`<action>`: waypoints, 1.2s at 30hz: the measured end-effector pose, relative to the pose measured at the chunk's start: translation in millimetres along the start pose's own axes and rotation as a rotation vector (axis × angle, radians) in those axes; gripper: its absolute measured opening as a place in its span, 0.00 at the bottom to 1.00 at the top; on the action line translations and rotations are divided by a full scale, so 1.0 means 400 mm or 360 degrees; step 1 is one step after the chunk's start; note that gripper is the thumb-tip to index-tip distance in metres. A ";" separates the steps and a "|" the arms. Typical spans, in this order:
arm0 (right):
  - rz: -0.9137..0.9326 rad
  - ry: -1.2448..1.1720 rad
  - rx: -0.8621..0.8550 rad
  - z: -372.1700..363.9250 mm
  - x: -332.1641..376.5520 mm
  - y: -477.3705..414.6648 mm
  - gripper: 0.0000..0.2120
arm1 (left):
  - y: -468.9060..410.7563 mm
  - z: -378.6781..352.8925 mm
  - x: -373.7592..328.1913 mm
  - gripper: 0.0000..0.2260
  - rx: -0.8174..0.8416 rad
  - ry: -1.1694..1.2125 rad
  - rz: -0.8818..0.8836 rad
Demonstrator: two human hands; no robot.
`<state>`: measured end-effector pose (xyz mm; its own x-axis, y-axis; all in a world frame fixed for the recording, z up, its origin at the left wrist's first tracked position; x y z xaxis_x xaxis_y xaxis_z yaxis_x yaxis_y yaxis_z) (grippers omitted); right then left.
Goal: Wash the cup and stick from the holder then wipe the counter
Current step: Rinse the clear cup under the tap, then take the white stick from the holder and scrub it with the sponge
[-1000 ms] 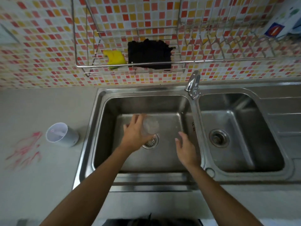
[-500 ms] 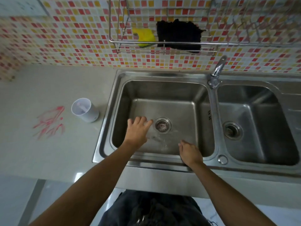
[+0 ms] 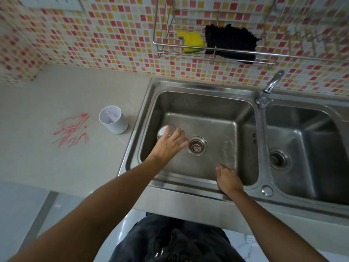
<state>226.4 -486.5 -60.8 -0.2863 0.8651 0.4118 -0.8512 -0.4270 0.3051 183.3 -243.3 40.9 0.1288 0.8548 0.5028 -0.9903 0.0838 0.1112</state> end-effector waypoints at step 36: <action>0.0609 -0.0864 -0.0156 -0.099 0.957 -0.275 0.40 | 0.331 -0.310 0.610 0.19 -0.0590 0.1825 0.0929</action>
<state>193.0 -98.1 29.4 -0.3357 0.3912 0.8569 -0.7771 -0.6292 -0.0172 77.0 39.9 72.0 -0.2511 0.7417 -0.6220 -0.8642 -0.4612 -0.2011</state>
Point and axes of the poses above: each hand's wrist, its own y-axis away from the middle knuckle, its own z-axis out of the back of the hand, x = y × z, the point moved 2 cm from there along -y, towards the middle knuckle, and after that the axes turned 7 degrees about z, right-handed, at the moved point
